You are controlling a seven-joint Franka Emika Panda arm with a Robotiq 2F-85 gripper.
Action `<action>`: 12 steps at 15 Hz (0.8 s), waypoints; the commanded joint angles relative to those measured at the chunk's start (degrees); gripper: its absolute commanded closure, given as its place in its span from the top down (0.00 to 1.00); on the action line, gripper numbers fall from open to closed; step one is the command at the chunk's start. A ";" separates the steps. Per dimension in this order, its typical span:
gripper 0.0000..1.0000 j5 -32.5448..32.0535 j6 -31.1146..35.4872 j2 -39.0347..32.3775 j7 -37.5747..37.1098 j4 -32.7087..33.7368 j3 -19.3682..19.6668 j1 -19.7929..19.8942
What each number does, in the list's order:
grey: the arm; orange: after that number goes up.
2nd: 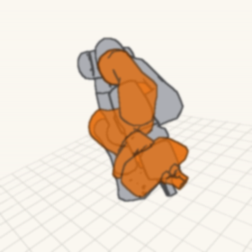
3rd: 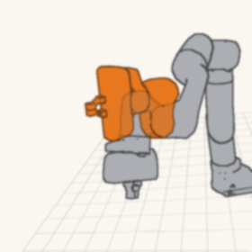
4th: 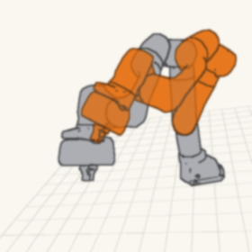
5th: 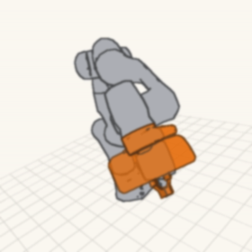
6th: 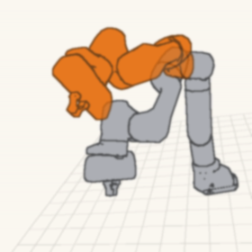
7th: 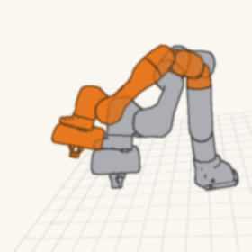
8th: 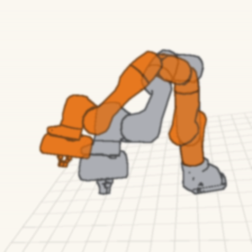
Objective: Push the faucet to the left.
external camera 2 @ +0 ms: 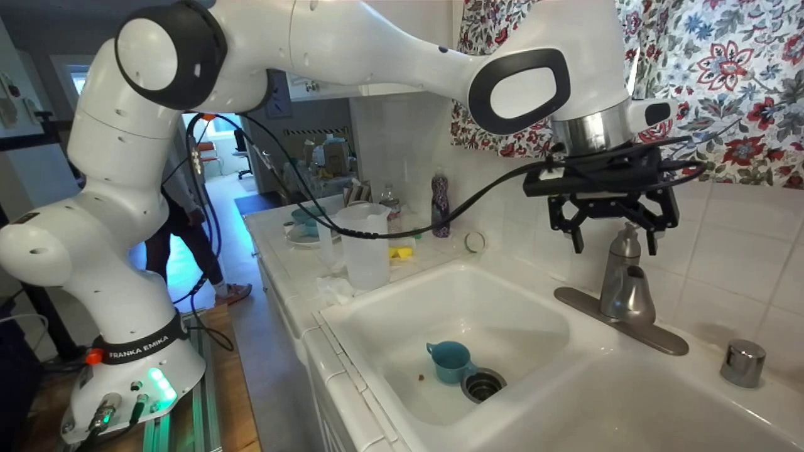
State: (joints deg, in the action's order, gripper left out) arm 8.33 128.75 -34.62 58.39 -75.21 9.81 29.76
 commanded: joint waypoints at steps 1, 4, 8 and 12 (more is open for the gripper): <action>1.00 -1.01 -2.43 -4.14 4.06 6.56 -1.74 2.27; 1.00 -0.50 -4.81 -6.14 6.64 9.39 -2.74 3.38; 1.00 -0.67 -7.21 -8.56 8.22 12.69 -3.64 4.06; 1.00 0.04 -6.16 -10.59 8.66 14.57 -3.21 3.74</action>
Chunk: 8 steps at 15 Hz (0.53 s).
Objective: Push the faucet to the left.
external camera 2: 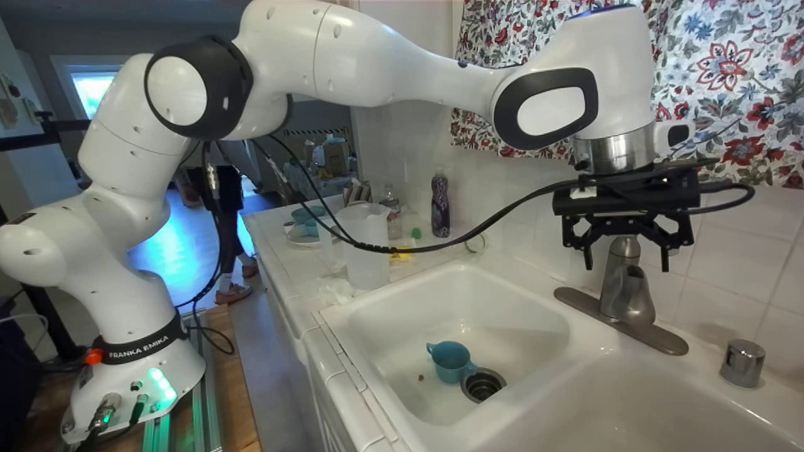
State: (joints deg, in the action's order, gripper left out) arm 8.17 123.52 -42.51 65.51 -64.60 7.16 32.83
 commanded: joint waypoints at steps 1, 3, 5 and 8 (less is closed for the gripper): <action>1.00 0.09 -0.79 -3.30 1.84 4.50 -0.59 0.58; 1.00 0.22 -1.05 -4.35 1.93 5.42 -0.69 0.45; 1.00 0.31 -1.13 -5.25 2.12 6.24 -0.91 0.43; 0.66 0.28 -1.23 -6.37 2.50 7.58 -1.28 0.51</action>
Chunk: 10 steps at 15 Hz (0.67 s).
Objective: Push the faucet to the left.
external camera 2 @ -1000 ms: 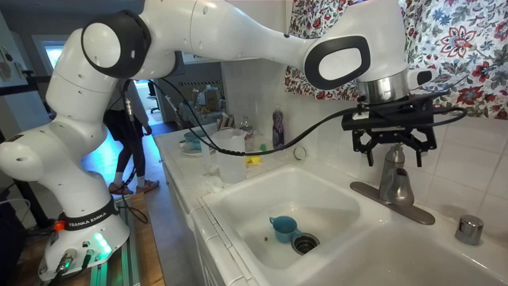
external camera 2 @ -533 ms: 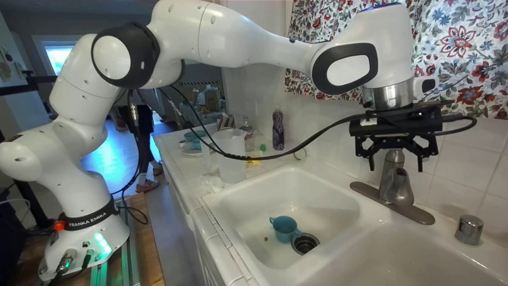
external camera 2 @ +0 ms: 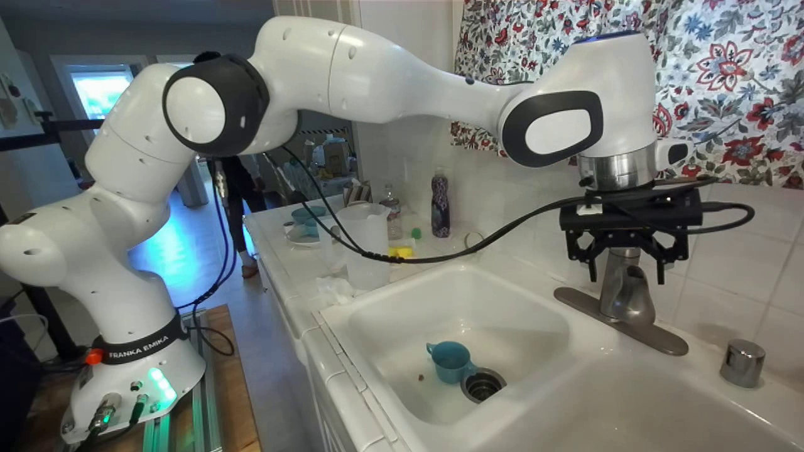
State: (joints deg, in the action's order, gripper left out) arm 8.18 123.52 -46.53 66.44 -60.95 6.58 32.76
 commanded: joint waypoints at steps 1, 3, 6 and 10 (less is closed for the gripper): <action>0.59 0.24 -1.34 -2.61 1.67 4.34 -0.76 0.61; 0.42 0.25 -1.49 -3.14 1.62 5.24 -0.73 0.64; 0.22 -0.85 -3.97 -2.60 -1.74 5.59 0.94 -0.22; 0.13 -1.54 -7.15 -0.40 -11.63 3.47 3.72 -2.25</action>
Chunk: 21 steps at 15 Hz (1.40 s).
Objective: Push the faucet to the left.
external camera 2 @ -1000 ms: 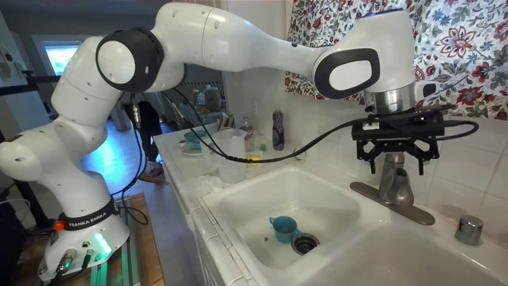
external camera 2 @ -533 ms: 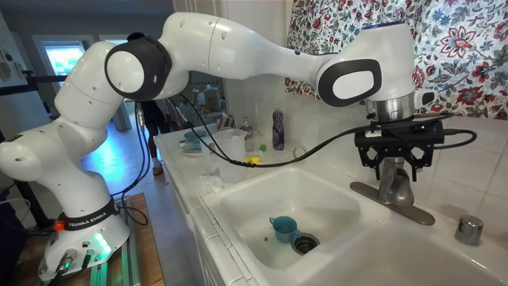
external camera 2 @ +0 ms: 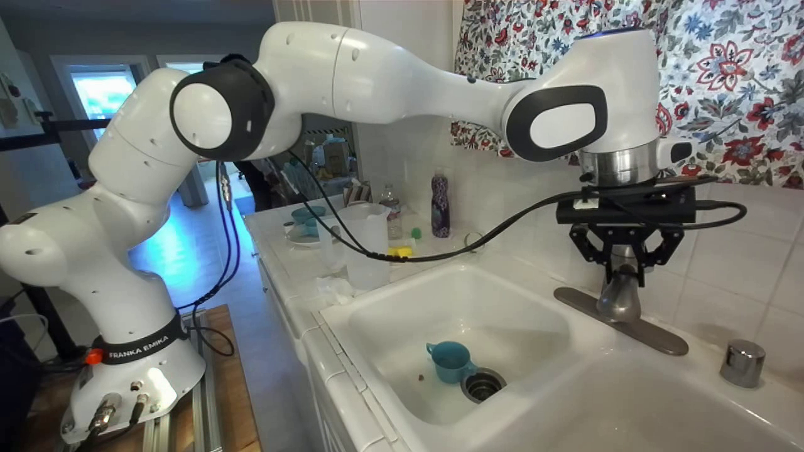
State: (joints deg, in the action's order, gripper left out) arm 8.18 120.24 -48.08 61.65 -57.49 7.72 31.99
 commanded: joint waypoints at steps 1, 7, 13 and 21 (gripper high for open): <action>0.13 -1.62 -4.18 1.75 -8.83 -0.84 3.12 -2.13; 0.13 -1.20 -7.47 5.11 -21.92 -4.97 6.03 -6.70; 0.13 -2.41 -7.24 8.99 -28.32 -11.66 8.79 -11.69; 0.13 -4.40 -1.55 17.72 -39.76 -26.38 11.52 -20.79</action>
State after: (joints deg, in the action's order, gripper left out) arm 5.30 118.10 -37.86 24.77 -73.22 18.93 15.53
